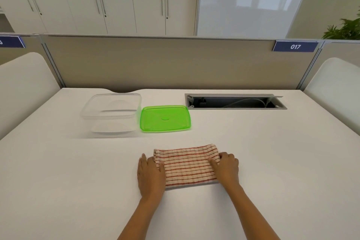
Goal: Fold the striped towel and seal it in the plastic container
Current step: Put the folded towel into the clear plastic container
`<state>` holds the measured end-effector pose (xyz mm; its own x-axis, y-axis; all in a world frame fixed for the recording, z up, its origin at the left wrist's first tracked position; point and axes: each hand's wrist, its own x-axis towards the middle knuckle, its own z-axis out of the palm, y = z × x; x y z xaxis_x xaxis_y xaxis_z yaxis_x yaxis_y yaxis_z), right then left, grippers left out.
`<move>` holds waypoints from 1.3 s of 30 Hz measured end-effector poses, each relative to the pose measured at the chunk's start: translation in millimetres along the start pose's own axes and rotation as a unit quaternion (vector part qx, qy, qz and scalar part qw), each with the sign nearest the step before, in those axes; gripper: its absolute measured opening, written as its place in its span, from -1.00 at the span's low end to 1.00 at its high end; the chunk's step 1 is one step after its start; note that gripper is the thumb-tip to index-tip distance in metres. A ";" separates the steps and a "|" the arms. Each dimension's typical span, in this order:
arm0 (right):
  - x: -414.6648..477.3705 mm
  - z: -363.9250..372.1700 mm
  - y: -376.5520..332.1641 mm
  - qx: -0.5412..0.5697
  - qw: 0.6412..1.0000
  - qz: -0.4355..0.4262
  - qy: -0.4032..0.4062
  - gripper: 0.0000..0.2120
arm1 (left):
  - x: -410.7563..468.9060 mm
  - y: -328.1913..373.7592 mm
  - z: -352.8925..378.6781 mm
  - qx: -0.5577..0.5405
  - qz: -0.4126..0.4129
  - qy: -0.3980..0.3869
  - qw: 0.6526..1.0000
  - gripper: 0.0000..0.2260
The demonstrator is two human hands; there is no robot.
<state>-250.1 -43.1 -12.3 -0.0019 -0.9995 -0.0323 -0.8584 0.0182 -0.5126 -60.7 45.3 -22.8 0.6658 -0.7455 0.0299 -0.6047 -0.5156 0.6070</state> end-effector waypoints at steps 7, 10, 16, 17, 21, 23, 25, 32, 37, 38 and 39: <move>4.4 -14.6 -13.2 0.258 0.958 0.043 -0.115 -0.71 | 4.9 10.1 -19.0 -0.229 -0.030 -0.027 0.973 -0.78; 5.1 -19.0 -19.2 0.305 0.943 0.022 -0.135 -0.70 | 11.8 12.3 -30.4 -0.279 -0.039 -0.032 0.959 -0.78; 17.9 -24.1 -42.0 0.330 0.931 0.030 -0.154 -0.62 | 56.9 -1.5 -51.5 -0.381 -0.153 -0.140 0.901 -0.73; 21.6 -23.5 -50.6 0.324 0.931 0.032 -0.163 -0.60 | 68.2 -6.5 -57.4 -0.401 -0.180 -0.164 0.883 -0.71; 36.0 -27.8 -98.0 0.345 0.917 0.011 -0.201 -0.60 | 116.9 -14.8 -93.2 -0.403 -0.160 -0.153 0.888 -0.59; 44.9 -30.3 -126.8 0.356 0.910 -0.007 -0.213 -0.63 | 134.6 -7.4 -119.6 -0.387 -0.136 -0.122 0.904 -0.60; 57.3 -29.6 -158.3 0.362 0.907 -0.025 -0.215 -0.62 | 152.8 0.4 -143.9 -0.366 -0.122 -0.081 0.919 -0.61; 89.8 -17.6 -251.9 0.366 0.911 -0.083 -0.168 -0.54 | 212.2 13.2 -182.9 -0.310 -0.097 0.038 0.945 -0.62; 95.8 2.8 -293.3 0.332 0.928 -0.106 -0.132 -0.59 | 240.3 2.9 -181.8 -0.271 -0.102 0.057 0.955 -0.64; 95.0 8.3 -298.8 0.321 0.931 -0.114 -0.130 -0.60 | 243.5 0.6 -180.5 -0.266 -0.103 0.056 0.957 -0.64; 94.5 14.6 -305.3 0.311 0.933 -0.123 -0.130 -0.61 | 248.0 -2.4 -179.5 -0.261 -0.103 0.055 0.958 -0.64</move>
<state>19.3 -142.7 128.6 0.3493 -0.9369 -0.0138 -0.3522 -0.1176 -0.9285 184.3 -62.6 125.7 0.8065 -0.5874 -0.0677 -0.1736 -0.3447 0.9225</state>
